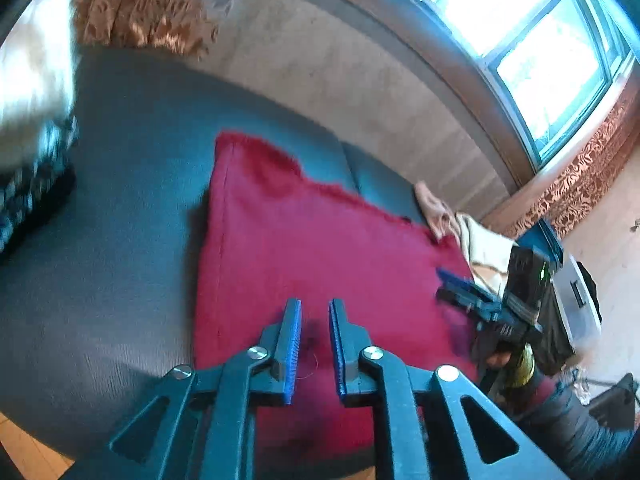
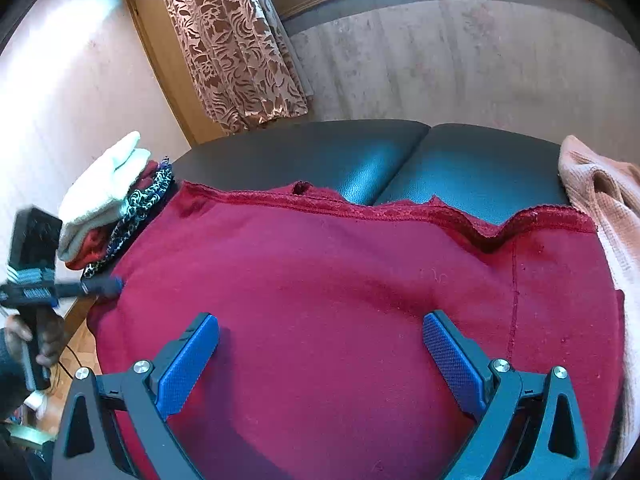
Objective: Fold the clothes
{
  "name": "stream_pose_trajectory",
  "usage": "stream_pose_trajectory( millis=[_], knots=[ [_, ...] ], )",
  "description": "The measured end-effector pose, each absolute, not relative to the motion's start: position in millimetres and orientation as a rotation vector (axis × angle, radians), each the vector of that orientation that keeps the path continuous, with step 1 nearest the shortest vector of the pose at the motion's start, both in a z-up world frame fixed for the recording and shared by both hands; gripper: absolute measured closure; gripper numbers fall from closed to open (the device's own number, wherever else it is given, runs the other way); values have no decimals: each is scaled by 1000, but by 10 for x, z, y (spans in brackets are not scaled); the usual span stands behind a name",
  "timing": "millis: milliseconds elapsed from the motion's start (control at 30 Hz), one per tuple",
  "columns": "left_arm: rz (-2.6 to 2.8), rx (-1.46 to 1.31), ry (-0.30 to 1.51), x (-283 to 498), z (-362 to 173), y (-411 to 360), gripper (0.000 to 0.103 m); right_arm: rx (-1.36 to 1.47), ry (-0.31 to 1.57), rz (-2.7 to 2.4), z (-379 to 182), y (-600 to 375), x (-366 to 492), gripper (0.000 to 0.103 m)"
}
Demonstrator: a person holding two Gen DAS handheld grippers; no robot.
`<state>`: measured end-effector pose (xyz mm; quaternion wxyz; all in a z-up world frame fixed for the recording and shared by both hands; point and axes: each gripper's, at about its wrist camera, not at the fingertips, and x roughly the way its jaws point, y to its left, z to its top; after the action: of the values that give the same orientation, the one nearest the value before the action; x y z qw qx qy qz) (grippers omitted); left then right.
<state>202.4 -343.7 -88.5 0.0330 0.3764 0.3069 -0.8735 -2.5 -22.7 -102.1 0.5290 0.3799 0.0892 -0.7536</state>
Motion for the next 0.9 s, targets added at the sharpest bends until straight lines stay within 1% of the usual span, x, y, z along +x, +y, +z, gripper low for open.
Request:
stream_pose_trajectory(
  millis=[67, 200, 400, 500, 567, 633, 733, 800, 900],
  knots=[
    [-2689, 1145, 921, 1906, -853, -3446, 87, 915, 237, -1817, -1015, -245, 16, 0],
    [-2691, 1118, 876, 1671, -789, -3464, 86, 941, 348, -1833, -958, -380, 82, 0],
    [-2688, 1079, 809, 1322, -701, -3495, 85, 918, 433, -1839, -791, -533, -10, 0],
    [-2634, 1097, 811, 1236, -914, -3646, 85, 946, 491, -1900, -843, -589, -235, 0],
    [-2606, 1106, 814, 1183, -1069, -3749, 88, 996, 521, -1954, -956, -556, -431, 0],
    [-2636, 1079, 823, 1180, -1088, -3782, 88, 1032, 426, -1964, -1009, -416, -539, 0],
    [-2653, 1079, 741, 1154, -1092, -3704, 88, 1070, 235, -1957, -1059, -177, -668, 0],
    [-2656, 1082, 716, 1136, -1091, -3683, 88, 1067, 236, -1967, -1068, -172, -669, 0],
    [-2653, 1080, 827, 1219, -1055, -3797, 88, 1060, 269, -1982, -1069, -219, -639, 0]
  ],
)
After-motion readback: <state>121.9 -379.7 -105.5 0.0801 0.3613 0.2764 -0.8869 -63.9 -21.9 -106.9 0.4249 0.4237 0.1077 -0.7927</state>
